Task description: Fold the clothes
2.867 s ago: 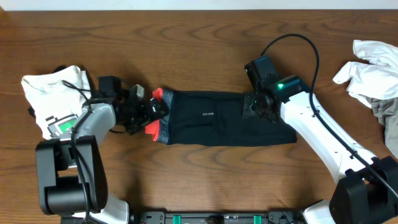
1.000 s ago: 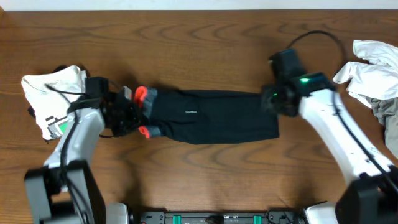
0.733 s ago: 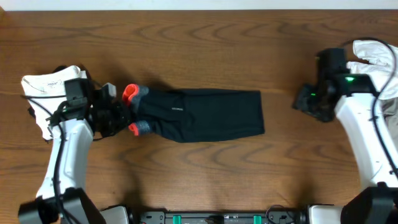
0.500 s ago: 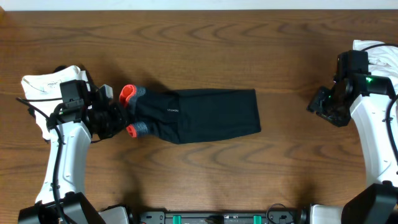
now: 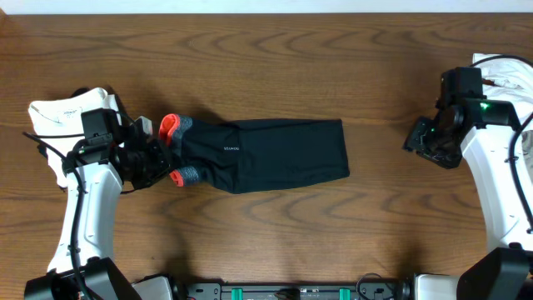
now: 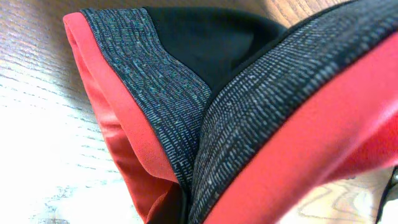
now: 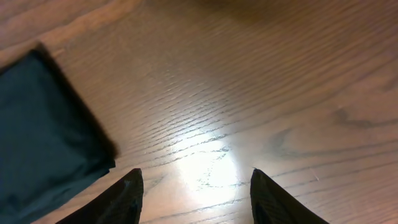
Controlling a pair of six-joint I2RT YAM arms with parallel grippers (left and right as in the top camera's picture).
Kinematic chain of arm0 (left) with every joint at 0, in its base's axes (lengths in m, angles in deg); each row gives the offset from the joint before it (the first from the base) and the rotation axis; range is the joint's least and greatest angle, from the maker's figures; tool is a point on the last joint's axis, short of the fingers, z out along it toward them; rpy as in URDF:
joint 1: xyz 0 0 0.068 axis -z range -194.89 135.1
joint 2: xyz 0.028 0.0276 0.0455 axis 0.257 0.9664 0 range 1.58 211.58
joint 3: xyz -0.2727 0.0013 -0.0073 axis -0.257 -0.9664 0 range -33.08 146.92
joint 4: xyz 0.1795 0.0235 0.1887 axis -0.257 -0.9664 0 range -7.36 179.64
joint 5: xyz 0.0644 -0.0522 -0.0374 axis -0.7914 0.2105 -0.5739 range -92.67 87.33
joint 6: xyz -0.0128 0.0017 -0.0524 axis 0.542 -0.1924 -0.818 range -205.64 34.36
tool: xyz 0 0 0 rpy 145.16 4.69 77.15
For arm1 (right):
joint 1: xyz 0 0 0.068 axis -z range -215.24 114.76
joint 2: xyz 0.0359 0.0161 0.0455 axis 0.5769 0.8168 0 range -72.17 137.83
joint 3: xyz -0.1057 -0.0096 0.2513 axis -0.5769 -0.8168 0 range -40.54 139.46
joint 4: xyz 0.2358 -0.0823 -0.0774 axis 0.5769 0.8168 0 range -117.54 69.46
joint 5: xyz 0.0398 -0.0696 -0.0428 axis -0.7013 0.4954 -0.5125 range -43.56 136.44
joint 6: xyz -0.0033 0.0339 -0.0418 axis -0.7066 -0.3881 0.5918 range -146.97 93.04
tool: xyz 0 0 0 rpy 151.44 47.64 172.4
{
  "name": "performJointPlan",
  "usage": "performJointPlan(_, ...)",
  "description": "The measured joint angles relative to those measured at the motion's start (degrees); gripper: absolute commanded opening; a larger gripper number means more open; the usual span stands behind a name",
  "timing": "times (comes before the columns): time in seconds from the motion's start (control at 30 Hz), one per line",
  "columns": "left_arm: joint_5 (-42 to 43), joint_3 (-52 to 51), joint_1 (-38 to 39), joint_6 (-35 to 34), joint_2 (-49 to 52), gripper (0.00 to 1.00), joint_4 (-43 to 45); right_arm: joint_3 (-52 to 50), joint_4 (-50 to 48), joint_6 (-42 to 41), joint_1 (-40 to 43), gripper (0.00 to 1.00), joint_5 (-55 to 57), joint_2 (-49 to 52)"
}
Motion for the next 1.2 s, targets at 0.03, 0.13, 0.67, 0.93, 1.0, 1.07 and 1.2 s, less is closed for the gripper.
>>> performJointPlan(0.03,0.0,0.0,0.0,0.0,0.0,0.16,-0.11,0.0,-0.02,0.09,-0.28,0.54,0.02,0.0)
performJointPlan(0.13,0.04,0.0,0.0,0.2,0.0,0.34,-0.39,0.0,-0.04,0.22,-1.31,0.54,-0.04,0.0)
performJointPlan(0.67,-2.69,-0.02,0.0,0.2,0.0,0.76,-4.09,0.0,-0.24,0.22,-2.91,0.55,0.0,0.0)
performJointPlan(0.93,-7.5,-0.28,0.0,-4.0,0.0,0.99,-7.41,0.0,-0.33,0.22,-2.93,0.55,0.0,0.0)
performJointPlan(1.0,-7.98,-1.01,0.0,-7.13,0.0,0.98,-7.76,0.0,-0.39,0.22,-2.93,0.55,0.0,0.0)
performJointPlan(1.07,-8.39,-2.51,0.0,-11.54,0.0,0.98,-7.13,0.0,-0.42,0.22,-2.93,0.55,0.0,0.0)
performJointPlan(1.2,-8.61,-6.82,0.0,-21.84,0.0,0.98,-2.64,-0.02,-0.48,0.26,-2.93,0.55,0.0,0.07)
